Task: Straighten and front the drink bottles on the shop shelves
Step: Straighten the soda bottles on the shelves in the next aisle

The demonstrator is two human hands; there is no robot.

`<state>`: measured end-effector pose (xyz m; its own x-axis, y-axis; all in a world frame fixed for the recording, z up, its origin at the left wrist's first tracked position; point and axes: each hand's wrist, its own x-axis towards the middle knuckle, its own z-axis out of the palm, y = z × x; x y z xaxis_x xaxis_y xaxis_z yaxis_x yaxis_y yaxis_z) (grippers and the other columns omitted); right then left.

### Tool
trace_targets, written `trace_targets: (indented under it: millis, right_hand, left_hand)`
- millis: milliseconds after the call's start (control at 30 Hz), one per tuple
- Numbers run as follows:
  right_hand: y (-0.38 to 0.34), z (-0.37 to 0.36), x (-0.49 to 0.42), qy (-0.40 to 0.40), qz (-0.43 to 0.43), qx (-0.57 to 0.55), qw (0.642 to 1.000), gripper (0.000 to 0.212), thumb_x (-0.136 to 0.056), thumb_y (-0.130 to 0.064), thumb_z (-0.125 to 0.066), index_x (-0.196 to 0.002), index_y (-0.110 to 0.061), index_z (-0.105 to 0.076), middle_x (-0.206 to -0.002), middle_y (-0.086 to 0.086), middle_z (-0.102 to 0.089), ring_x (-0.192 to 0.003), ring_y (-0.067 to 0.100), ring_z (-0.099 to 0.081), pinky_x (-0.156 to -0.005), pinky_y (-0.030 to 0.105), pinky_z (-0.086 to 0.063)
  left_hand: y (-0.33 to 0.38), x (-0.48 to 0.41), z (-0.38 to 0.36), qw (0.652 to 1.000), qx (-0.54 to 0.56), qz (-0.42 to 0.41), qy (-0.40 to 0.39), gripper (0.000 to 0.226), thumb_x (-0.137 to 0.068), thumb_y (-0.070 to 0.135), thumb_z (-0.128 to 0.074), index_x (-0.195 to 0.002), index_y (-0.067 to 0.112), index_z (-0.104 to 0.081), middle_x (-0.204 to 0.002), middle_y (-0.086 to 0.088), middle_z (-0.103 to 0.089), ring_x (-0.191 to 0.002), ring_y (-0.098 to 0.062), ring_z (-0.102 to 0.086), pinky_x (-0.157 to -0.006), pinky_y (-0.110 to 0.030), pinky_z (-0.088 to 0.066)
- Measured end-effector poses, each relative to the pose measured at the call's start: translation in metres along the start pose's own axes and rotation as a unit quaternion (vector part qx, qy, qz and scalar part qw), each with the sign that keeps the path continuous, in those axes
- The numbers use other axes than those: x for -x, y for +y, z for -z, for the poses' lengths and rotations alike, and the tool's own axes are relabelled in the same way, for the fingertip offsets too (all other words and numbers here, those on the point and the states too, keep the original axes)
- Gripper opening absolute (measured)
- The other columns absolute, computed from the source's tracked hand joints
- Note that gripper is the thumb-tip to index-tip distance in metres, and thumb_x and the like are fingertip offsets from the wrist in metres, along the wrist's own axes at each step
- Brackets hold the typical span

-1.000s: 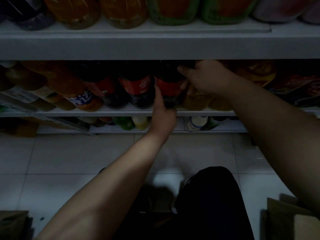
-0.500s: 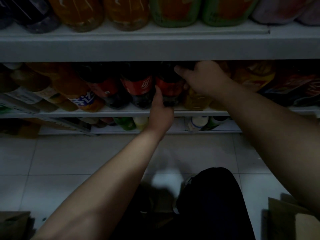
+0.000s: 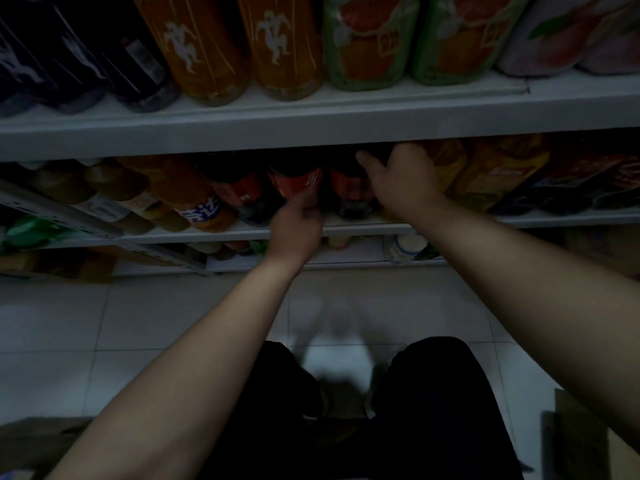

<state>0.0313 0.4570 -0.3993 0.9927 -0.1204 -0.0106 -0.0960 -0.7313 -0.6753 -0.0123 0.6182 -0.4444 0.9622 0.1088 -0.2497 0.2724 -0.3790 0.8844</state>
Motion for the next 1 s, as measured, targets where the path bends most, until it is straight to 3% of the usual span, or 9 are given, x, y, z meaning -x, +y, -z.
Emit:
trace_targets:
  millis: [67, 133, 233, 333, 500, 667, 800, 933, 1000]
  right_hand:
    - [-0.001, 0.000, 0.004, -0.004, -0.025, -0.035, 0.999, 0.044, -0.090, -0.042, -0.060, -0.106, -0.002, -0.061, -0.102, 0.014, -0.065, -0.096, 0.027, -0.061, -0.079, 0.034, -0.051]
    - [-0.002, -0.002, 0.017, 0.049, -0.029, -0.066, 0.996, 0.048, -0.089, -0.037, -0.062, -0.119, -0.001, -0.054, -0.118, 0.015, -0.058, -0.110, 0.024, -0.052, -0.093, 0.026, -0.042]
    - [-0.010, -0.022, 0.058, 0.160, -0.005, -0.084, 0.983, 0.036, -0.086, -0.020, -0.060, -0.117, -0.002, -0.052, -0.119, 0.018, -0.049, -0.104, 0.018, -0.044, -0.081, 0.014, -0.029]
    - [-0.020, -0.059, 0.086, 0.040, -0.064, -0.109, 0.991, 0.032, -0.084, -0.014, -0.060, -0.115, -0.008, -0.057, -0.115, 0.012, -0.053, -0.101, 0.023, -0.053, -0.081, 0.025, -0.039]
    - [-0.032, -0.099, 0.084, -0.145, -0.146, -0.124, 0.971, 0.045, -0.086, -0.021, -0.057, -0.130, -0.014, -0.050, -0.121, 0.010, -0.053, -0.106, 0.023, -0.054, -0.076, 0.021, -0.036]
    - [-0.026, -0.116, 0.073, -0.173, -0.174, -0.101, 0.964, 0.048, -0.087, -0.025, -0.055, -0.133, -0.017, -0.046, -0.125, 0.010, -0.049, -0.109, 0.024, -0.052, -0.077, 0.020, -0.035]
    - [-0.015, -0.124, 0.062, -0.157, -0.205, -0.145, 0.955, 0.045, -0.086, -0.025, -0.058, -0.130, -0.016, -0.052, -0.122, 0.007, -0.057, -0.106, 0.020, -0.056, -0.081, 0.017, -0.040]
    - [-0.005, -0.137, 0.047, -0.153, -0.274, -0.207, 0.927, 0.050, -0.085, -0.023, -0.061, -0.132, -0.012, -0.048, -0.120, 0.011, -0.060, -0.110, 0.030, -0.058, -0.093, 0.040, -0.050]
    - [0.000, -0.145, 0.040, -0.144, -0.272, -0.208, 0.928, 0.048, -0.085, -0.022, -0.060, -0.130, -0.011, -0.048, -0.123, 0.014, -0.059, -0.111, 0.031, -0.057, -0.093, 0.038, -0.049]
  left_hand:
    - [0.006, 0.002, 0.026, 0.994, -0.047, -0.031, 0.091, 0.037, -0.086, 0.002, -0.056, -0.123, 0.005, -0.061, -0.113, -0.005, -0.066, -0.106, -0.016, -0.061, -0.083, -0.010, -0.040]
    - [0.014, 0.004, 0.051, 0.980, -0.102, -0.075, 0.154, 0.038, -0.083, 0.004, -0.058, -0.121, 0.004, -0.061, -0.113, -0.011, -0.066, -0.102, -0.015, -0.061, -0.083, -0.013, -0.039]
    - [0.029, -0.001, 0.069, 0.959, -0.176, -0.128, 0.181, 0.032, -0.083, 0.011, -0.062, -0.113, -0.001, -0.062, -0.109, -0.020, -0.063, -0.106, -0.029, -0.058, -0.086, -0.025, -0.040]
    - [0.043, -0.012, 0.067, 0.965, -0.195, -0.113, 0.133, 0.039, -0.083, 0.031, -0.067, -0.109, 0.001, -0.065, -0.105, -0.015, -0.067, -0.104, -0.029, -0.061, -0.084, -0.033, -0.047]
    - [0.053, -0.026, 0.052, 0.980, -0.171, -0.067, 0.069, 0.061, -0.074, 0.055, -0.073, -0.113, 0.009, -0.067, -0.111, -0.007, -0.069, -0.106, -0.020, -0.063, -0.082, -0.025, -0.048]
    - [0.050, -0.045, 0.037, 0.956, -0.277, -0.020, 0.094, 0.074, -0.071, 0.072, -0.064, -0.119, 0.016, -0.063, -0.119, -0.009, -0.065, -0.113, -0.031, -0.057, -0.084, -0.032, -0.045]
    - [0.044, -0.051, 0.041, 0.958, -0.261, -0.020, 0.119, 0.080, -0.068, 0.072, -0.067, -0.128, 0.020, -0.058, -0.127, -0.007, -0.062, -0.119, -0.031, -0.054, -0.090, -0.032, -0.044]
    - [0.036, -0.056, 0.053, 0.962, -0.253, -0.056, 0.085, 0.082, -0.066, 0.069, -0.071, -0.128, 0.016, -0.058, -0.126, -0.006, -0.062, -0.120, -0.026, -0.054, -0.095, -0.029, -0.045]
    - [0.034, -0.058, 0.056, 0.963, -0.248, -0.076, 0.069, 0.082, -0.067, 0.066, -0.072, -0.129, 0.015, -0.057, -0.127, -0.005, -0.061, -0.121, -0.023, -0.053, -0.096, -0.026, -0.044]
